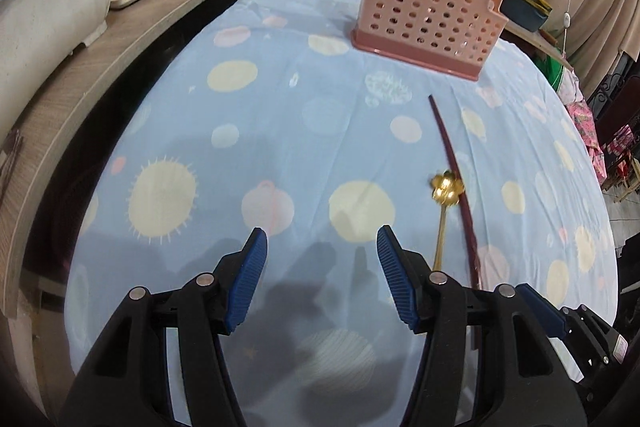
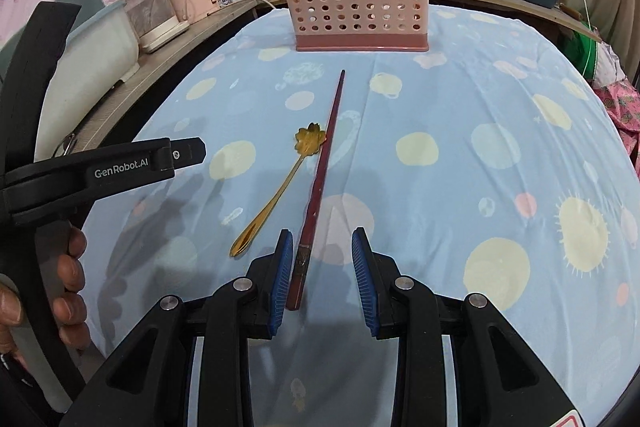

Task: Organize utensils
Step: 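Move both open grippers back to the dark red chopstick and gold spoon, then close the right gripper on the dark red chopstick, then close the left gripper on the gold spoon handle while the right lifts its chopstick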

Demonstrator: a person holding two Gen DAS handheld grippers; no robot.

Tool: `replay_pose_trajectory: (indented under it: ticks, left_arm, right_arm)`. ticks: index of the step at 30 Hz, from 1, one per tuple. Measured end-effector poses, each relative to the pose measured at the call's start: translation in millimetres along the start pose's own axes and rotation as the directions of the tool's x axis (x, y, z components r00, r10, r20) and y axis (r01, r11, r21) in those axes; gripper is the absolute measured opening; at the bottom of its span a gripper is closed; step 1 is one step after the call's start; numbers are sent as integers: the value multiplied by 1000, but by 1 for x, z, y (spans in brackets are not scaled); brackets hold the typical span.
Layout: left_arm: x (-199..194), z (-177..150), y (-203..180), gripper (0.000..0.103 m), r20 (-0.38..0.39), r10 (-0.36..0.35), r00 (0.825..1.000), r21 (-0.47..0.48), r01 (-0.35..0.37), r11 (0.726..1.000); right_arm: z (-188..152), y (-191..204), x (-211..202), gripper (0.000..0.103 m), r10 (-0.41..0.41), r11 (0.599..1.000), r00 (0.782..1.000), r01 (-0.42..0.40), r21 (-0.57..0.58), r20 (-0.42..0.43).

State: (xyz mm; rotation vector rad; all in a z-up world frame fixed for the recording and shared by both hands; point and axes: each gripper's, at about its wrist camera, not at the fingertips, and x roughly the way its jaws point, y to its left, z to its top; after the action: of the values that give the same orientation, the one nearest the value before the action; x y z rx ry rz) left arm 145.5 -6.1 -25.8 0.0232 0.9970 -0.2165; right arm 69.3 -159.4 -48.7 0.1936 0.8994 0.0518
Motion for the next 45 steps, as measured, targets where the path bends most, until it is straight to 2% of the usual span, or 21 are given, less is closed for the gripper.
replay_pose_trajectory:
  ticks: [9,14,19,23,31,36,39,45]
  left_arm:
    - [4,-14,5,54,-28,6,1000,0,-6,1000]
    - [5,-17,3,54,-38,3,999,6,-3,1000]
    - [6,-19,-2,55,-46,-7,999,16,8,1000]
    - [3,-21,-11,61,-41,-27,999,36,29,999]
    - [5,-28,-34,61,-61,-80,995,85,85,993]
    - [11,-32,-44,61,-70,-89,994,109,97,989]
    - [11,-33,-46,56,-69,-93,993,117,101,988]
    - [10,-34,-47,32,-65,-105,992,124,112,986]
  right_arm:
    - [-8,8,11,30,-3,1000,1000,3,-24,-18]
    - [-9,6,12,22,-27,999,1000,26,-35,-12]
    - [-10,-2,12,8,-39,999,999,39,-18,-9]
    - [-11,-10,9,7,-45,999,999,45,3,-4]
    - [-14,-31,1,7,-76,995,997,76,65,7]
    - [-16,-40,0,7,-86,992,996,85,90,6]
    - [-16,-38,0,7,-89,992,996,88,86,6]
    - [-17,-37,1,7,-88,992,996,87,86,7]
